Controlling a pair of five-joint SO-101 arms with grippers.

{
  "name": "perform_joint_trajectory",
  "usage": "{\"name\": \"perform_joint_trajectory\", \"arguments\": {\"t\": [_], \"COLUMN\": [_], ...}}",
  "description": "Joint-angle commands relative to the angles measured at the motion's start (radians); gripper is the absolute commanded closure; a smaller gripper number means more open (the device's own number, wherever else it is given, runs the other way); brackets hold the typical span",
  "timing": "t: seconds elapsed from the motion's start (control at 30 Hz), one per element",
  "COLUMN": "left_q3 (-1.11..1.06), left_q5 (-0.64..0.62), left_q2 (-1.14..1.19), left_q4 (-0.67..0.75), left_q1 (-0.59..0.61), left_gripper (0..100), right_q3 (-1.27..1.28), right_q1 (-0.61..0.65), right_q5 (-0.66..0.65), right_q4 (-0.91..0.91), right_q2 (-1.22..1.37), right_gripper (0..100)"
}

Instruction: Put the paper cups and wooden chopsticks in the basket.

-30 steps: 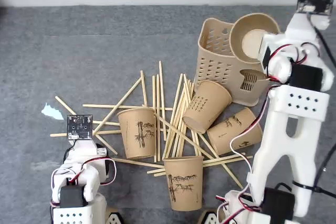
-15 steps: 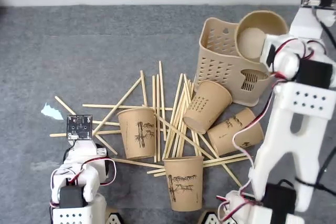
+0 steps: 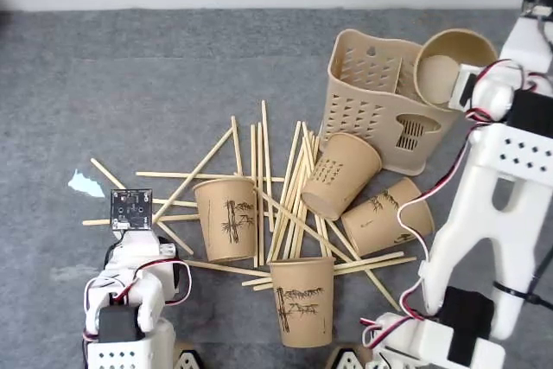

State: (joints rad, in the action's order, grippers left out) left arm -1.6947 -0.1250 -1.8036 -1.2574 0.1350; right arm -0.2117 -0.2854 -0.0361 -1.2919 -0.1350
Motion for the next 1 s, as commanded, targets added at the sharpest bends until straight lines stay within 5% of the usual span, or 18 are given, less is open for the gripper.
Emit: {"name": "perform_joint_trajectory", "arguments": {"t": [0.0, 0.37, 0.63, 0.97], "left_q3": [0.012, 0.012, 0.012, 0.012], "left_q5": [0.009, 0.009, 0.009, 0.009], "left_q2": [-0.015, -0.015, -0.015, -0.015], "left_q4": [-0.006, -0.006, -0.006, -0.006], "left_q1": [0.002, 0.002, 0.002, 0.002], "left_gripper": [99, 99, 99, 99], "right_q3": [-0.097, -0.315, -0.315, -0.319], "right_q1": [0.028, 0.13, 0.073, 0.051], "right_q5": [0.034, 0.064, 0.064, 0.064], "right_q4": [-0.044, -0.208, -0.113, -0.113], "right_q2": [-0.012, -0.001, 0.096, 0.125], "right_gripper": [74.6, 74.8, 98.5, 99.1]}}
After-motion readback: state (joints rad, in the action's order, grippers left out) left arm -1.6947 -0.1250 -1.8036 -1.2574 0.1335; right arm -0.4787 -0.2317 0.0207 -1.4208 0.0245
